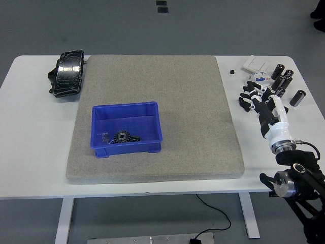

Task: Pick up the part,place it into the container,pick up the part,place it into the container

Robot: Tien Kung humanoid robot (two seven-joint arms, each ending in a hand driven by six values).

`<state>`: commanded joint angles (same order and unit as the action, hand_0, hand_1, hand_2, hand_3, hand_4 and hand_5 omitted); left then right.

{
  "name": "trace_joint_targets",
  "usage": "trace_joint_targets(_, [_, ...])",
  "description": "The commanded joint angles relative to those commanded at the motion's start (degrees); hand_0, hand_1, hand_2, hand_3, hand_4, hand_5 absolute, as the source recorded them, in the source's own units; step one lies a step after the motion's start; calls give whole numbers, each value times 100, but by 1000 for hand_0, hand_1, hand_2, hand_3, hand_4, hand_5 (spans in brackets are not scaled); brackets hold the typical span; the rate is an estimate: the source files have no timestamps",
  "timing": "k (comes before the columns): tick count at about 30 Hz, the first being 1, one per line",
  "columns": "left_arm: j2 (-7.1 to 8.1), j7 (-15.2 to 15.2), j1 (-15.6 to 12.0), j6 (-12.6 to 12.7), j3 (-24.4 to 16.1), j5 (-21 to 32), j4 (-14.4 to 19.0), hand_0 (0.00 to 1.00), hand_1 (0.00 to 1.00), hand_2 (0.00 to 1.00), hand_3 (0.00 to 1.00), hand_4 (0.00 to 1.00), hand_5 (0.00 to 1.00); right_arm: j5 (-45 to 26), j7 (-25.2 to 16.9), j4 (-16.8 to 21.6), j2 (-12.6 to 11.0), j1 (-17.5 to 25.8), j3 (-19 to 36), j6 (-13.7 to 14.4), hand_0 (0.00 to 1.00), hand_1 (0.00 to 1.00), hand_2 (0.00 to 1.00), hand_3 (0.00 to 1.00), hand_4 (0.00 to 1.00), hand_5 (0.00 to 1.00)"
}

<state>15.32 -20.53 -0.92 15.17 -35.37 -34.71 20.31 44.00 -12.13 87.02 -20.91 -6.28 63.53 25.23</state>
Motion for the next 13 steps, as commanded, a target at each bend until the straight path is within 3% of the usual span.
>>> trace_joint_targets(13, [-84, 44, -2, 23, 128, 160, -27, 679, 661, 586, 564, 511, 403, 31, 9, 59, 61, 27, 245, -36, 578, 628, 676, 677, 725, 448])
